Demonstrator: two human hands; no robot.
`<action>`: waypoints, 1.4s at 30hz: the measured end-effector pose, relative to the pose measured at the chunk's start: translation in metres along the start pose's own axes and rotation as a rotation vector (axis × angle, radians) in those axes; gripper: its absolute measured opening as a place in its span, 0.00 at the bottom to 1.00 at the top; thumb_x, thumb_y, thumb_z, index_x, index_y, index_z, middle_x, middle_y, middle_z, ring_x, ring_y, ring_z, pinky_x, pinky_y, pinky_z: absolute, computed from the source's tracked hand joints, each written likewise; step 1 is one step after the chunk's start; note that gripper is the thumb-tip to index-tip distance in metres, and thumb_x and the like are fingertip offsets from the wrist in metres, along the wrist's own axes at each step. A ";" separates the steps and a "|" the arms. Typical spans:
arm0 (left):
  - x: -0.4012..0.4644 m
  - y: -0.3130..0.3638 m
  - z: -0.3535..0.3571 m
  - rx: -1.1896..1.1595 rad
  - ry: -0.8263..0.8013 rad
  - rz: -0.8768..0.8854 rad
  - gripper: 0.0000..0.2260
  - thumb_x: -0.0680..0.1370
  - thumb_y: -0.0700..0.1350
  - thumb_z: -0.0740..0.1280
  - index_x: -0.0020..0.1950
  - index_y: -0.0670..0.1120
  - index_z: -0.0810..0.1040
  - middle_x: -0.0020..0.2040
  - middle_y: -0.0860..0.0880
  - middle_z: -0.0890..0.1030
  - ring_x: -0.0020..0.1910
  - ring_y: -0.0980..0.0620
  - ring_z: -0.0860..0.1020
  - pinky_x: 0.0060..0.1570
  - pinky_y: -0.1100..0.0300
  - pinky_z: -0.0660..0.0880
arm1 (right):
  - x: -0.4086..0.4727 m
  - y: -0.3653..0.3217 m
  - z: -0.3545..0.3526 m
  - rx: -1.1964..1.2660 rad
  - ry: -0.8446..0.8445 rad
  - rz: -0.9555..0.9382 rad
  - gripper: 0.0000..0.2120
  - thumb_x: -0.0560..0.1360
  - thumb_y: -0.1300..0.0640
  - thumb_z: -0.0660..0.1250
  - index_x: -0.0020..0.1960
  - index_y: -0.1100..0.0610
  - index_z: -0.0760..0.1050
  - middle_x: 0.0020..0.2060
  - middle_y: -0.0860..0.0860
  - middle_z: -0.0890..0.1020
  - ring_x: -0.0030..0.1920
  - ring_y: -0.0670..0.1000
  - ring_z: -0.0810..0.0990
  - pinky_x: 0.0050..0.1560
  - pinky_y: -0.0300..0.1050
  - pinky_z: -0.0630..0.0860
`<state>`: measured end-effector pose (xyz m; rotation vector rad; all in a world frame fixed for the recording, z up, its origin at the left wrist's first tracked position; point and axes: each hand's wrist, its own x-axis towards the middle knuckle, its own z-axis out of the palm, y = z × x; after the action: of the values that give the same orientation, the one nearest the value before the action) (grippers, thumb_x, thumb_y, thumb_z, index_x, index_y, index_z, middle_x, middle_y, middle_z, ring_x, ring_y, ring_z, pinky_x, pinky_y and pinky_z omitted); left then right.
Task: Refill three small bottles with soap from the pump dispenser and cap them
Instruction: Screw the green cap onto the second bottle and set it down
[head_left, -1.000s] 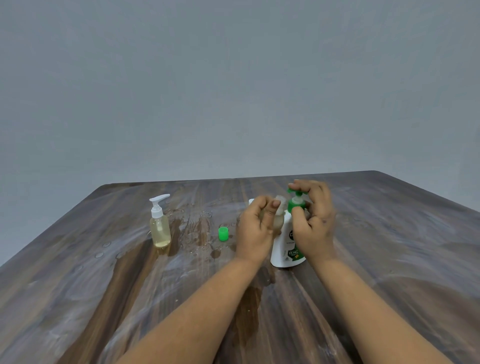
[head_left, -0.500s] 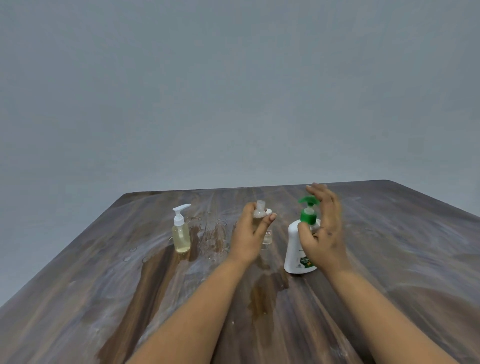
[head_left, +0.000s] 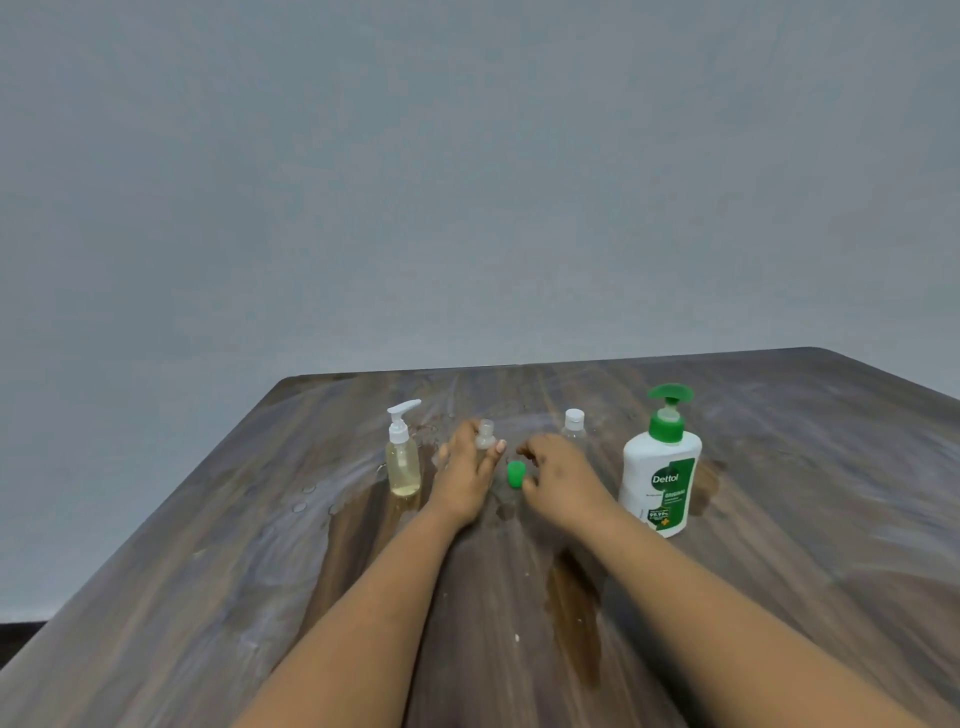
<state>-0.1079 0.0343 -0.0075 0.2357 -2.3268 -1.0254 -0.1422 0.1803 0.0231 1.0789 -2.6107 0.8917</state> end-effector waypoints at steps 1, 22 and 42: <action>0.001 -0.002 -0.001 -0.032 0.001 -0.007 0.10 0.82 0.50 0.62 0.56 0.45 0.68 0.49 0.47 0.74 0.53 0.45 0.73 0.49 0.56 0.66 | 0.006 0.000 0.005 -0.007 -0.028 0.031 0.15 0.77 0.62 0.63 0.63 0.61 0.74 0.60 0.57 0.76 0.61 0.56 0.74 0.61 0.43 0.68; 0.002 -0.016 -0.010 -0.088 -0.169 -0.083 0.18 0.80 0.48 0.67 0.67 0.50 0.66 0.55 0.51 0.77 0.54 0.51 0.75 0.50 0.61 0.67 | 0.048 -0.024 -0.019 0.243 0.155 0.035 0.14 0.76 0.60 0.69 0.61 0.58 0.74 0.56 0.54 0.72 0.54 0.49 0.72 0.52 0.35 0.66; 0.003 -0.015 -0.012 -0.099 -0.201 -0.101 0.21 0.81 0.46 0.65 0.71 0.50 0.63 0.60 0.45 0.79 0.58 0.47 0.78 0.59 0.53 0.73 | 0.060 -0.027 -0.008 0.227 -0.106 -0.113 0.12 0.78 0.63 0.67 0.60 0.56 0.79 0.59 0.51 0.79 0.56 0.48 0.78 0.58 0.35 0.71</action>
<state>-0.1050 0.0150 -0.0108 0.2215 -2.4551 -1.2616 -0.1669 0.1347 0.0642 1.3505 -2.5458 1.1561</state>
